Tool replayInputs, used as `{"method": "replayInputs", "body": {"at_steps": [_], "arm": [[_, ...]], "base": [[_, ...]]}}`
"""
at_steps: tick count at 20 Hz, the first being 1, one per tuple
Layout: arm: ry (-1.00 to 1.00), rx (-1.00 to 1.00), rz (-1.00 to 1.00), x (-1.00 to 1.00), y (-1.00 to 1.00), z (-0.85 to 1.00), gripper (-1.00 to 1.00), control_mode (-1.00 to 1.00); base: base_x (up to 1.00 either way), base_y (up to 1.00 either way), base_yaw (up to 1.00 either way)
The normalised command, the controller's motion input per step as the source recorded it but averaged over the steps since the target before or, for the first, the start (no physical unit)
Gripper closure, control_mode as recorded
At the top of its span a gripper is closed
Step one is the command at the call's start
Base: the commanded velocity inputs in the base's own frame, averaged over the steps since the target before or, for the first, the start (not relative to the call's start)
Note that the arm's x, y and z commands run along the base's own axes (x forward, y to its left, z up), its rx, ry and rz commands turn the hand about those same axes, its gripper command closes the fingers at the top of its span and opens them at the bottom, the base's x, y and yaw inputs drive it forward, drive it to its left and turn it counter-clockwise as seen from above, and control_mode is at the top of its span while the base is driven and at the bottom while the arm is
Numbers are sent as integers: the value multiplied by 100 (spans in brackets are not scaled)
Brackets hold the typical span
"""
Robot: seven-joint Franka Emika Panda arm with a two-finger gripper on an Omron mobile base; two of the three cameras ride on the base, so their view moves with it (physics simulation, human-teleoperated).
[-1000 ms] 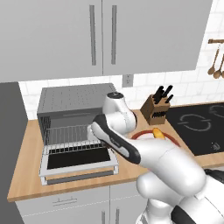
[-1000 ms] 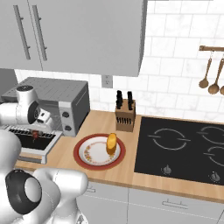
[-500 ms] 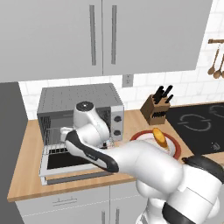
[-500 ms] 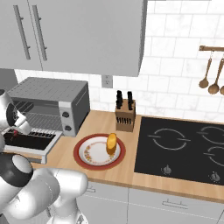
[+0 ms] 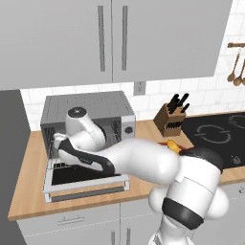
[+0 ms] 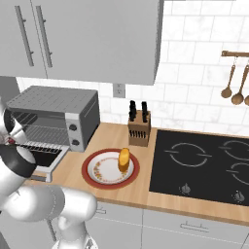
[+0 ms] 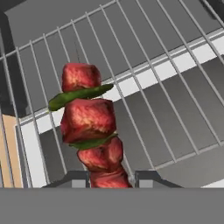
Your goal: Pick up the kebab skewer and baguette bread, and place them inside the toaster oven. Close the toaster oven door and start by setting the timer.
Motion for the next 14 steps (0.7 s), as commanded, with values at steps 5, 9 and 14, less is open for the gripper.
{"method": "replayInputs", "body": {"at_steps": [5, 9, 14], "arm": [[-7, 0, -7, 36, 1, -21, 100, -100], [-2, 0, -5, 42, 0, -3, 100, -100], [0, 1, -5, 11, 13, -11, 100, -100]], "base": [[0, 0, 0], [0, 0, 0], [0, 0, 0]]}}
